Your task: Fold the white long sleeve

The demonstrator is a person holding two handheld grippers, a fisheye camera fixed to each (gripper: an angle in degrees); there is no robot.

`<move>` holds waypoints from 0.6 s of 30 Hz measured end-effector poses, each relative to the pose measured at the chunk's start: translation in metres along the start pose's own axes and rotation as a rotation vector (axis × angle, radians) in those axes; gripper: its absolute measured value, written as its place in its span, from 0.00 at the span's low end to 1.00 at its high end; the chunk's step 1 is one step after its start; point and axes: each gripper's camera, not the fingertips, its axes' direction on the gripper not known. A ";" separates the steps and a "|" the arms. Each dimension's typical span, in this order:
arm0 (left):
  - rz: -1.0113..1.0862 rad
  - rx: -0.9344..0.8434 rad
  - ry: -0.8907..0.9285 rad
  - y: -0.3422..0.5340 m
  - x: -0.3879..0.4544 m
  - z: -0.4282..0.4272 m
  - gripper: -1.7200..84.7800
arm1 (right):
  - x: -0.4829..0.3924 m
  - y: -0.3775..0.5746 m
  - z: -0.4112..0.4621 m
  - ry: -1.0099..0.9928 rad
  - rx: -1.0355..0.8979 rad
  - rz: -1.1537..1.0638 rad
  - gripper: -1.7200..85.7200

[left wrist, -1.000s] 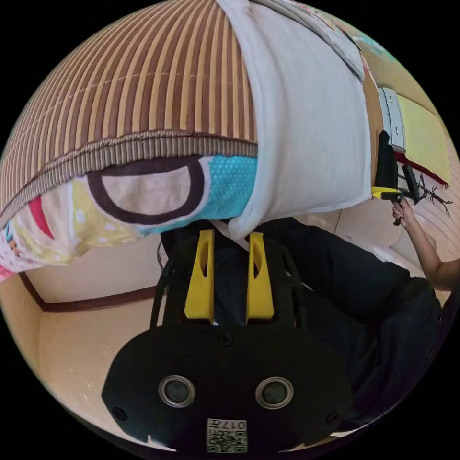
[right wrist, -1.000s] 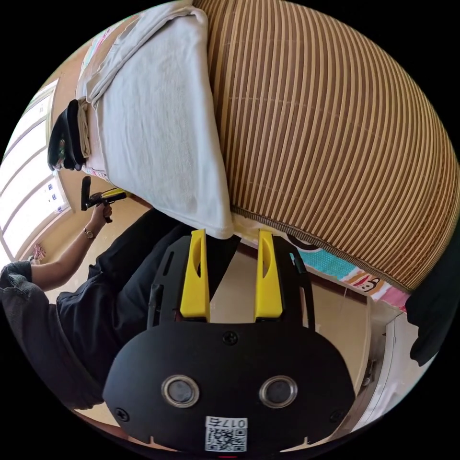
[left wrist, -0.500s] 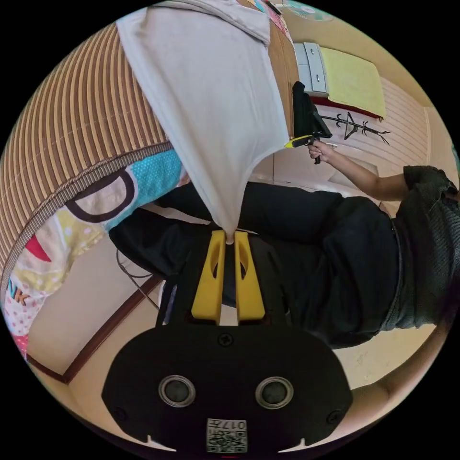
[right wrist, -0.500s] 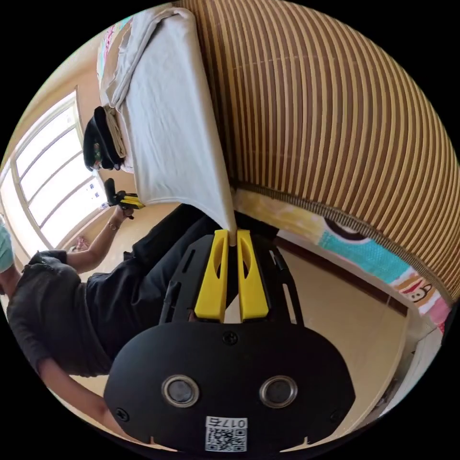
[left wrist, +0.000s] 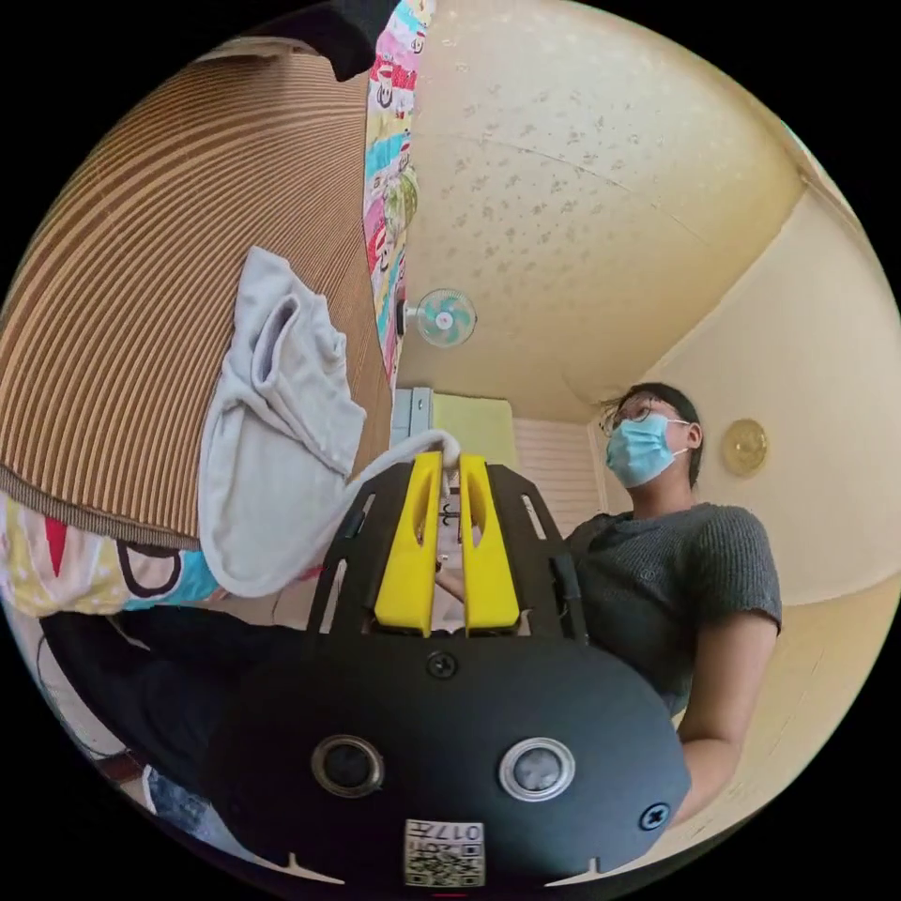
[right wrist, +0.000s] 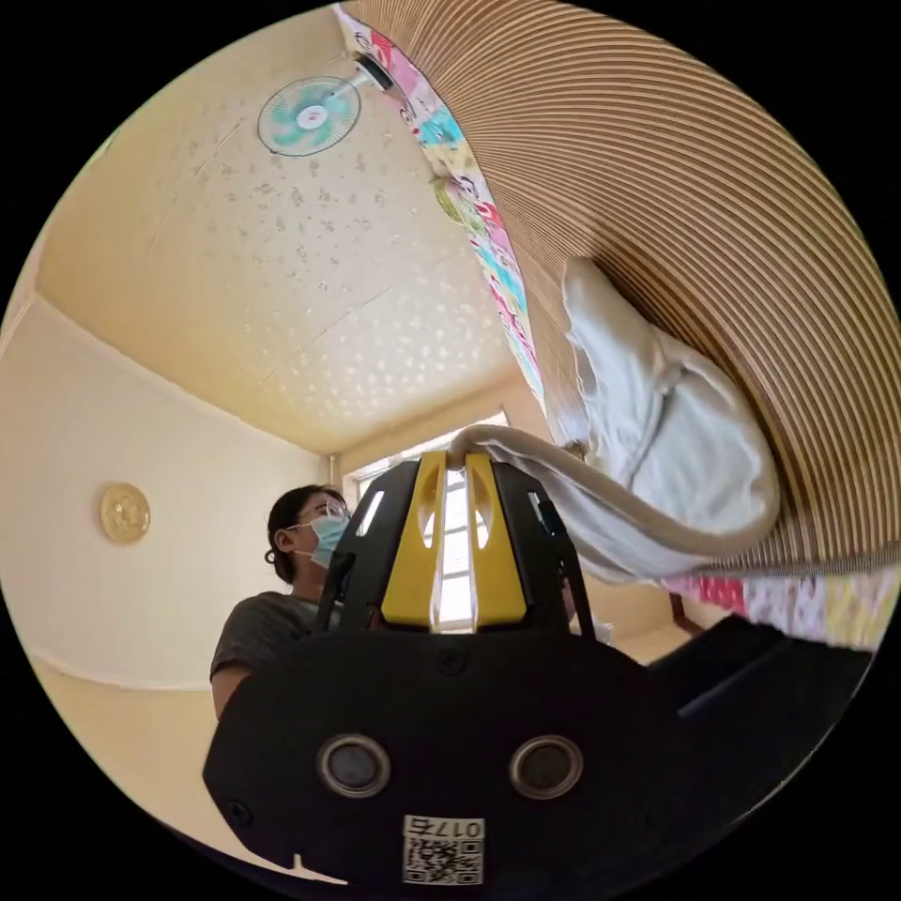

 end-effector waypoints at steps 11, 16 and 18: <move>-0.064 0.369 -0.173 -0.165 -0.104 0.068 0.07 | 0.056 -0.170 0.112 0.202 0.199 -0.088 0.06; -0.035 0.386 -0.379 -0.164 -0.110 0.072 0.18 | 0.057 -0.172 0.112 0.219 0.331 -0.120 0.11; -0.010 0.340 -0.526 -0.148 -0.101 0.074 0.21 | 0.041 -0.164 0.126 0.308 0.263 -0.205 0.11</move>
